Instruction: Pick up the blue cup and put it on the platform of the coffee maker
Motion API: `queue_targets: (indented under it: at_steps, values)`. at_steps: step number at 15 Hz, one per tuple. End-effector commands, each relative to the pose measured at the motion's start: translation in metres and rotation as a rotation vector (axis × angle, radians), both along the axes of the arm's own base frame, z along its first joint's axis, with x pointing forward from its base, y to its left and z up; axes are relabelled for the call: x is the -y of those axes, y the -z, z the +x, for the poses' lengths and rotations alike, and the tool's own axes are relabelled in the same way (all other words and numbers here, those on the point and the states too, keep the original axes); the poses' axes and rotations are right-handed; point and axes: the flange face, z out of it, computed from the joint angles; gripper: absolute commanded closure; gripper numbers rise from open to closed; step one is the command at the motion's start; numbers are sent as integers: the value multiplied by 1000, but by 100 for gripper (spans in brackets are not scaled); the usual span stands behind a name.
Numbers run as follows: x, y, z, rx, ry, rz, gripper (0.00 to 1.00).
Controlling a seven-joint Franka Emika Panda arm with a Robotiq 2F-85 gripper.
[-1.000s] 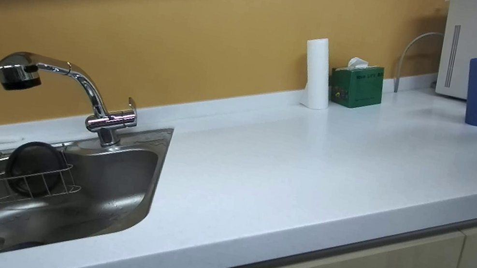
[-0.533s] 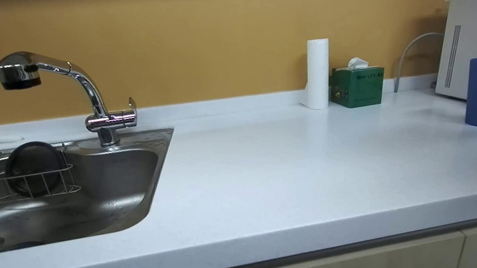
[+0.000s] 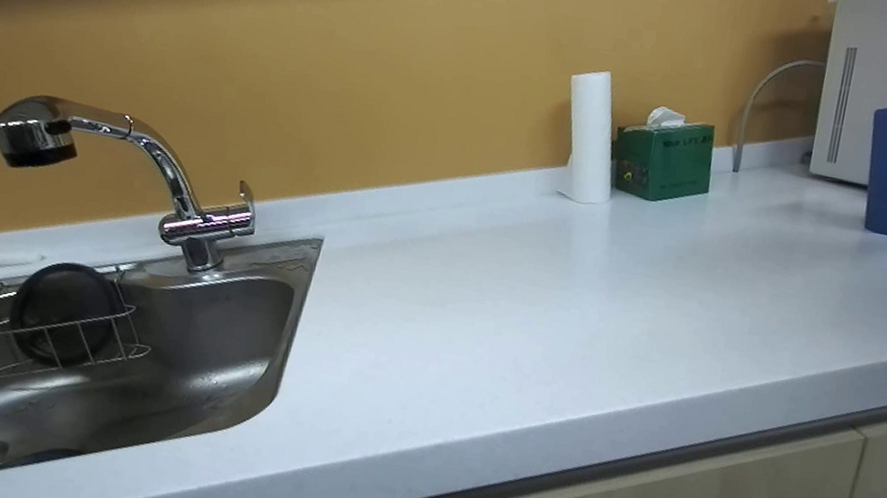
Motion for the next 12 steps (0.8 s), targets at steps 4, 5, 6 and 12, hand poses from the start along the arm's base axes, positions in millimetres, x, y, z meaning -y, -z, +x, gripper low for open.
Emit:
queue_targets:
  at_steps: [4,5,6,12]
  values:
    - [12,3,35,-8,-60,-34,0]
    - [16,5,42,-10,-68,-37,0]
    - [20,8,50,-12,-71,-40,0]
    - [23,29,61,-40,-105,-15,0]
